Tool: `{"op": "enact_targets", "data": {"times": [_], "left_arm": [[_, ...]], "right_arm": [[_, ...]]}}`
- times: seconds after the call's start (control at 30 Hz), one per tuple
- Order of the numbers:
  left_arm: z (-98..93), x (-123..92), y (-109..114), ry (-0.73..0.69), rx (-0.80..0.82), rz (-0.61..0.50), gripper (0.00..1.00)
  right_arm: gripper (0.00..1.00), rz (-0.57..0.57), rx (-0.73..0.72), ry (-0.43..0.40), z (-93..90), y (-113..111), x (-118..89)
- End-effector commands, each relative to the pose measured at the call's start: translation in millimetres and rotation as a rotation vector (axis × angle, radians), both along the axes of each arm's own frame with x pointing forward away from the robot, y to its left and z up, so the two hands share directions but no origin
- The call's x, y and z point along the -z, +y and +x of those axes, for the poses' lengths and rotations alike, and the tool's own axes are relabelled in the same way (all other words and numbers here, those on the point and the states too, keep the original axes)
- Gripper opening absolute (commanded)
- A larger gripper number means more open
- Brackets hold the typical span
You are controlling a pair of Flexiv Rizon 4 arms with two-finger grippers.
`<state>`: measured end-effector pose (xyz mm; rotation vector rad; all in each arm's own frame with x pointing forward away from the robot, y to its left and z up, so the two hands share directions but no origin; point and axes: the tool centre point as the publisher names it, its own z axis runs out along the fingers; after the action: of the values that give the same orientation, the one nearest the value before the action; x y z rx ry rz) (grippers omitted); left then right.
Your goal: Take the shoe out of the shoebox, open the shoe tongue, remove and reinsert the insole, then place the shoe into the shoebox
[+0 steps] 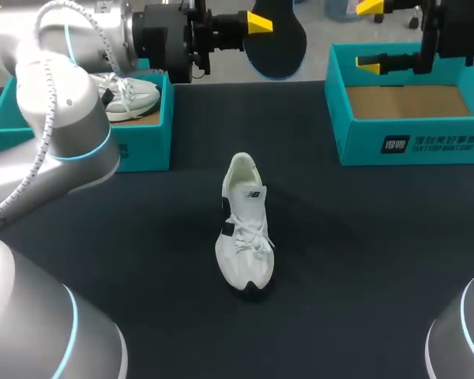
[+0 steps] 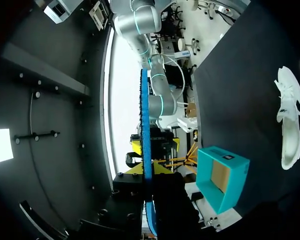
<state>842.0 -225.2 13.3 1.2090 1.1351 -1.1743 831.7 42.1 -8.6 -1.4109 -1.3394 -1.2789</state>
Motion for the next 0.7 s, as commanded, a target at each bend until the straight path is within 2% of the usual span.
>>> {"op": "enact_targets", "data": {"times": [0.03, 0.27, 0.37, 0.5, 0.57, 0.6, 0.7], "left_arm": [[-5.8, 5, 4, 0.001, -0.012, -0.001, 0.00], [-6.2, 9, 6, 0.023, -0.019, -0.013, 0.00], [-6.0, 10, 5, 0.073, 0.004, -0.018, 0.00], [0.4, 10, 5, 0.307, 0.031, -0.009, 0.00], [3.8, 11, 7, 0.429, 0.067, -0.043, 0.00], [8.2, 14, 6, 0.542, 0.089, 0.016, 0.00], [8.2, 14, 6, 0.542, 0.089, 0.016, 0.00]], "right_arm": [[1.00, 0.020, 0.021, -0.003, -10.4, -1, 15], [1.00, 0.001, 0.056, -0.001, -11.8, -2, 20], [1.00, 0.001, 0.056, -0.001, -11.8, -2, 20], [1.00, 0.001, 0.056, -0.001, -11.8, -2, 20], [1.00, 0.001, 0.056, -0.001, -11.8, -2, 20], [1.00, 0.001, 0.056, -0.001, -11.8, -2, 20], [1.00, 0.001, 0.056, -0.001, -11.8, -2, 20]]}}
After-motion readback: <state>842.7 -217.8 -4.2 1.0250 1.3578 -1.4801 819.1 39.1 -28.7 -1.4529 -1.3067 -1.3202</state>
